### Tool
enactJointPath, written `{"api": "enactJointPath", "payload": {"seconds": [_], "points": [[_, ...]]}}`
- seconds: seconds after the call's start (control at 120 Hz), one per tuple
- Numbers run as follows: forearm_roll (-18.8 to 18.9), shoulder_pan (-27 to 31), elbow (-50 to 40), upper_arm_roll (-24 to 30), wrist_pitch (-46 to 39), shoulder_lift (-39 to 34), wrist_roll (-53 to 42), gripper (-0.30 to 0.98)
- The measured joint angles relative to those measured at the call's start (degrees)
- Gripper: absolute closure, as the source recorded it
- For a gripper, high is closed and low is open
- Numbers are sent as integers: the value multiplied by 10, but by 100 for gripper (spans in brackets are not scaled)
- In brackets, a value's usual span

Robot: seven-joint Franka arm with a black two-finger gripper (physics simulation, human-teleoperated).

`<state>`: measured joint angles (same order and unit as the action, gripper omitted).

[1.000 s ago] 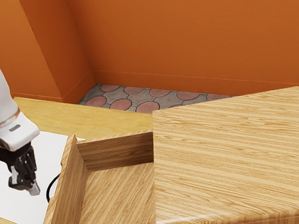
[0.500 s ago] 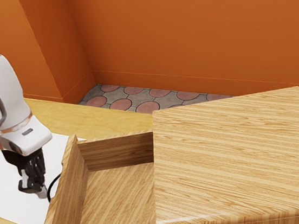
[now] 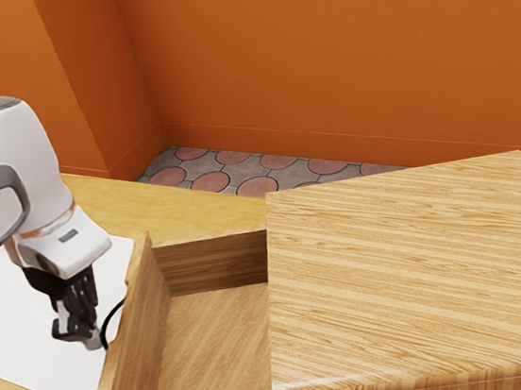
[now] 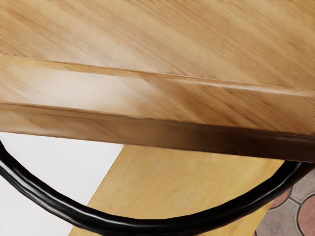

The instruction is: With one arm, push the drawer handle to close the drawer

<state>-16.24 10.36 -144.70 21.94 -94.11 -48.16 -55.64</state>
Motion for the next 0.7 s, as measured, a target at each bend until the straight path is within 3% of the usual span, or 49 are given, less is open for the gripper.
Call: {"api": "enactJointPath", "payload": {"seconds": [0.7], "points": [[-24,4,13,40,-17,11,7,78]]}}
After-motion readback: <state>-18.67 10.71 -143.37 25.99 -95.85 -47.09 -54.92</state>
